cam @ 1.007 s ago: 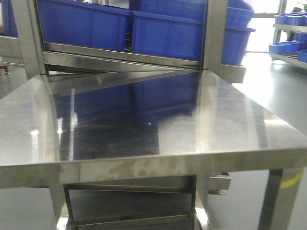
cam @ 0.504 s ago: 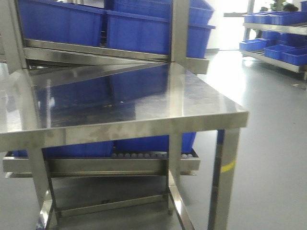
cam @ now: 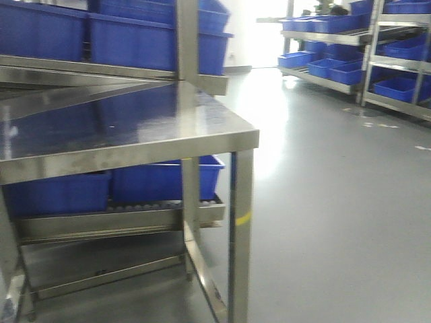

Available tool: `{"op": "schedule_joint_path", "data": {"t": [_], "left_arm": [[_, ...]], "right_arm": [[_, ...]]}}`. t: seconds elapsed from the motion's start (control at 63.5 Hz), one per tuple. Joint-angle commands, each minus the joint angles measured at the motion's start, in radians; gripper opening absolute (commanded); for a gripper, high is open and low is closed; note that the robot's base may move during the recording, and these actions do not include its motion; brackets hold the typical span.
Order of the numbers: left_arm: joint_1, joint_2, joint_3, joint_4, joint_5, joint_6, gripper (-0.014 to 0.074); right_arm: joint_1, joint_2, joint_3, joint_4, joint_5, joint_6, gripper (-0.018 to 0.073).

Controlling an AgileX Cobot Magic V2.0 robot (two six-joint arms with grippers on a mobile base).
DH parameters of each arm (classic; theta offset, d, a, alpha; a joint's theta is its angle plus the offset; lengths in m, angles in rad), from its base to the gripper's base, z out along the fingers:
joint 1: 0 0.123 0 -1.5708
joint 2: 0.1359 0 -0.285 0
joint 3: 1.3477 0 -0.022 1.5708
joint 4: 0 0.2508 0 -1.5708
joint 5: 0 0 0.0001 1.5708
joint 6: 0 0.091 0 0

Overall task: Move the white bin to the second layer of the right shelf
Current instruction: 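Back away from the table and turn, holding the bin in the right gripper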

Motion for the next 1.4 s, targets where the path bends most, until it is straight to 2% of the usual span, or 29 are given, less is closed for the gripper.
{"op": "schedule_joint_path", "data": {"t": [0.0,1.385], "left_arm": [[0.001,-0.013,0.033,-0.005,-0.087,-0.007,0.0085],[0.001,-0.013,0.033,-0.005,-0.087,-0.007,0.0085]], "right_arm": [[-0.008,0.011,-0.029,-0.007,-0.107,-0.002,0.0057],[-0.008,0.011,-0.029,-0.007,-0.107,-0.002,0.0057]]}}
